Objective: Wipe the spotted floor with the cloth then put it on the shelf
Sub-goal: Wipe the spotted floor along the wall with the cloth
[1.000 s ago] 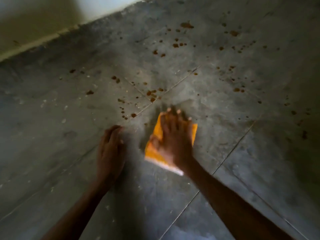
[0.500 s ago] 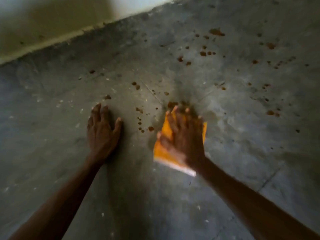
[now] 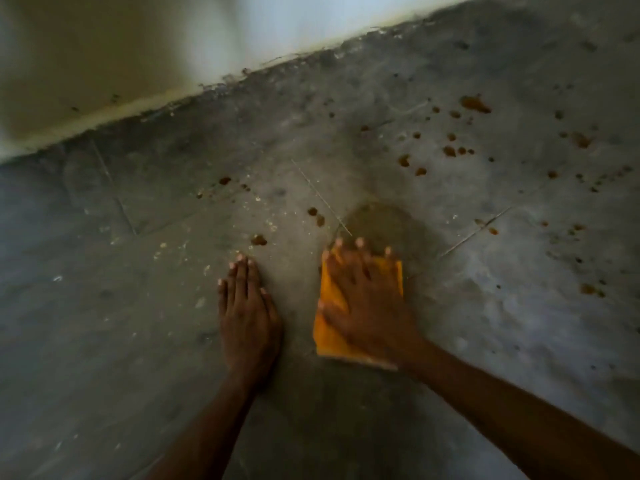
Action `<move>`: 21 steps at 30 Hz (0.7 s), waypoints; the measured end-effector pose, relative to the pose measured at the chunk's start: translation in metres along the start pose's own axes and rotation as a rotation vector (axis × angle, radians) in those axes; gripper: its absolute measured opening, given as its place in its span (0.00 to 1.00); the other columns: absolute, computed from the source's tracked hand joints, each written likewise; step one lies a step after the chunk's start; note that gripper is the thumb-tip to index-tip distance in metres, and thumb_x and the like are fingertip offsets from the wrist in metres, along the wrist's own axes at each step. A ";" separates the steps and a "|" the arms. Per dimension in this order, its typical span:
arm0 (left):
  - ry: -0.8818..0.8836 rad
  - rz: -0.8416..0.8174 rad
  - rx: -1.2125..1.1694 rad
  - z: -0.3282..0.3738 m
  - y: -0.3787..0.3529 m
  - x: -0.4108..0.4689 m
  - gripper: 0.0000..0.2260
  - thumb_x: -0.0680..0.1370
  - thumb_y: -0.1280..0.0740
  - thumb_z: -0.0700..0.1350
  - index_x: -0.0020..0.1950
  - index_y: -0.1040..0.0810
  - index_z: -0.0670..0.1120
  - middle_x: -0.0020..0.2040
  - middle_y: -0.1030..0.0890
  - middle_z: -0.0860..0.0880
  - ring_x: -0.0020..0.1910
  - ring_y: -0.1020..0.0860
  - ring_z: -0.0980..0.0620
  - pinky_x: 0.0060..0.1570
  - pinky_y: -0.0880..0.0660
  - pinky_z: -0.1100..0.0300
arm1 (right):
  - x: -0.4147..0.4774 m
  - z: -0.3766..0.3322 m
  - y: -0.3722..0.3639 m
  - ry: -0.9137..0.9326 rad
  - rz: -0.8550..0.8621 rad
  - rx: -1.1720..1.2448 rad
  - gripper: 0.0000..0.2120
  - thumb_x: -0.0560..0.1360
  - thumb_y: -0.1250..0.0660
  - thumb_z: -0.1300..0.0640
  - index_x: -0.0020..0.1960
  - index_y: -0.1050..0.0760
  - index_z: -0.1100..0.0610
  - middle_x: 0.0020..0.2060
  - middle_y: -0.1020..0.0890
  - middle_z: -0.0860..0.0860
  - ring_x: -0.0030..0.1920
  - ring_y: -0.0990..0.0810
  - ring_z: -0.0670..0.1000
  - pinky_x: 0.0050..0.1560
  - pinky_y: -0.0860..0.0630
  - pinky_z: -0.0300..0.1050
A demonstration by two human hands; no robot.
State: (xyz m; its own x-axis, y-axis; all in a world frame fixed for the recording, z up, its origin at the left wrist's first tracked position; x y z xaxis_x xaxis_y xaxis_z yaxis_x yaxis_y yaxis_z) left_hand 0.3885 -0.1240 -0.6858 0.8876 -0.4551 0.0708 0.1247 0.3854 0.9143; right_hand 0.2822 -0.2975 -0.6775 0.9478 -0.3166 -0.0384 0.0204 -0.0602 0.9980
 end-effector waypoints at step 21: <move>-0.007 0.033 -0.095 -0.045 0.048 0.044 0.24 0.80 0.43 0.47 0.75 0.38 0.42 0.74 0.34 0.41 0.71 0.35 0.41 0.72 0.40 0.46 | -0.005 0.009 0.001 -0.152 0.001 0.000 0.34 0.77 0.52 0.34 0.80 0.49 0.45 0.80 0.45 0.49 0.79 0.47 0.59 0.74 0.55 0.72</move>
State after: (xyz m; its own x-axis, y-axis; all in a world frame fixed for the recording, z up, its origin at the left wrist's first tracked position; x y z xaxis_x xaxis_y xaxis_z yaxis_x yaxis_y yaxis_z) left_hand 0.4537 -0.0890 -0.6568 0.8888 -0.4465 0.1036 0.1372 0.4747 0.8694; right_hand 0.2749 -0.3044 -0.6765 0.8888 -0.4562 -0.0441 0.0191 -0.0592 0.9981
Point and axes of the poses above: each hand's wrist, its own x-axis towards the middle knuckle, its own y-axis out of the back of the hand, z = x × y, the point moved 4 cm from there along x, towards the middle knuckle
